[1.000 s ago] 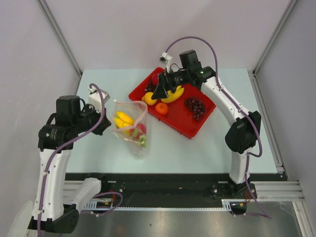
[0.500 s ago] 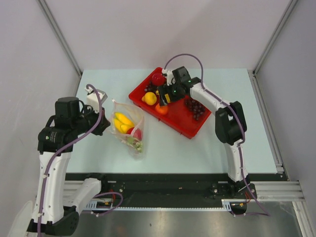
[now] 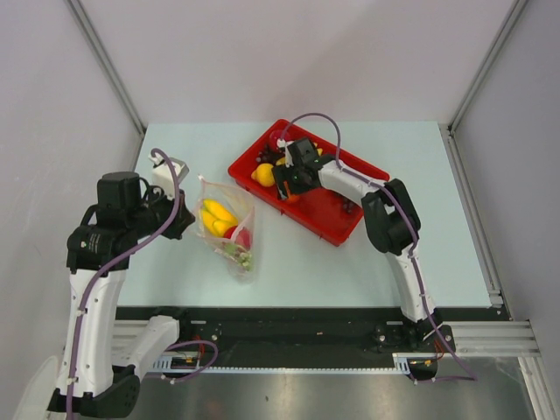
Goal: Place the food in the zip-top bag and seal the zipper
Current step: Pick up the fake fruit from the bin, then place the fake fruit in the zipper food storage bag.
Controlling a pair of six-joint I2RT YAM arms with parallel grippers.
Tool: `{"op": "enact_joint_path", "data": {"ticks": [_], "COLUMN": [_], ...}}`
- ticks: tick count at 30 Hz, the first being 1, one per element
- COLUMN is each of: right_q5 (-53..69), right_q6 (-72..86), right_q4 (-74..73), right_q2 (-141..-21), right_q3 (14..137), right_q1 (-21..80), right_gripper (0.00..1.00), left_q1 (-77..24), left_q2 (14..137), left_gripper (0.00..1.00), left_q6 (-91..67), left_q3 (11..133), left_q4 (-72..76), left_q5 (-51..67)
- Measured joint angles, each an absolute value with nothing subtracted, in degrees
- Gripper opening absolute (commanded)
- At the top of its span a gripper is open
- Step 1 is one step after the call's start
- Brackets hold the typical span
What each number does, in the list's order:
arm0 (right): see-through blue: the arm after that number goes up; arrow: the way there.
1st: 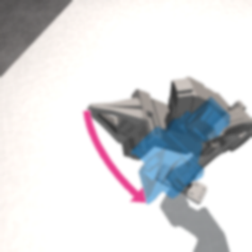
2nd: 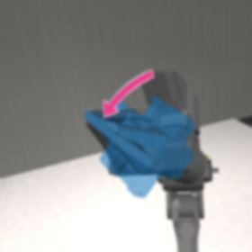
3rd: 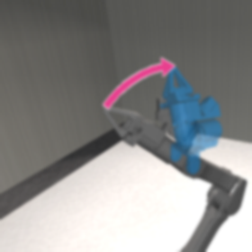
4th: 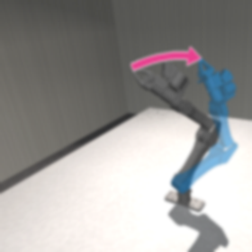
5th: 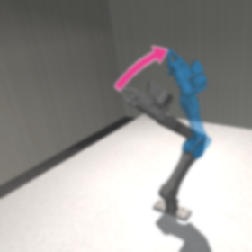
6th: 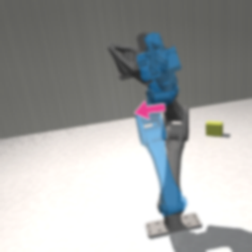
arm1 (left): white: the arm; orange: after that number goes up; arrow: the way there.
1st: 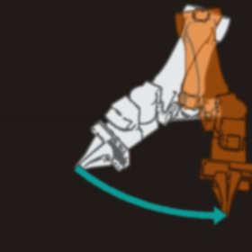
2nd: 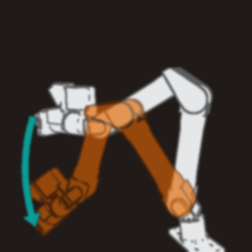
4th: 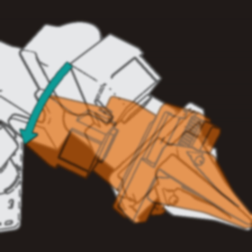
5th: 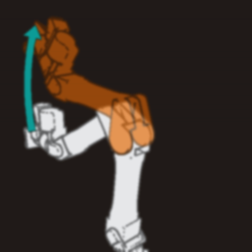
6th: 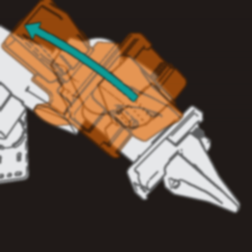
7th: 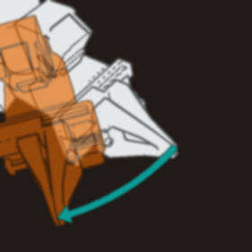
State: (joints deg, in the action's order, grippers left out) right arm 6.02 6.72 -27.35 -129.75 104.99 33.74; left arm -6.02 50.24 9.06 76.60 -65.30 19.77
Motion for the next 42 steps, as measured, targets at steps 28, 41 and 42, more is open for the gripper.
{"op": "enact_joint_path", "data": {"ticks": [28,41,42], "right_q5": [42.3,36.4,36.5], "right_q6": [-4.3,-8.9,-8.1], "right_q4": [-19.1,-27.0,-26.7], "right_q2": [-92.4,-100.3,-100.3], "right_q3": [107.7,109.3,109.6], "right_q1": [48.4,49.7,48.1], "right_gripper": [0.43,1.0,1.0], "left_q1": [-6.0,-6.0,-6.0], "left_q2": [51.4,51.2,51.2], "left_gripper": [0.0,0.0,0.0], "left_q6": [7.0,6.5,6.5], "left_q3": [75.7,75.7,75.7], "left_q4": [-61.3,-61.4,-61.4], "left_q5": [23.2,23.1,23.1]}}
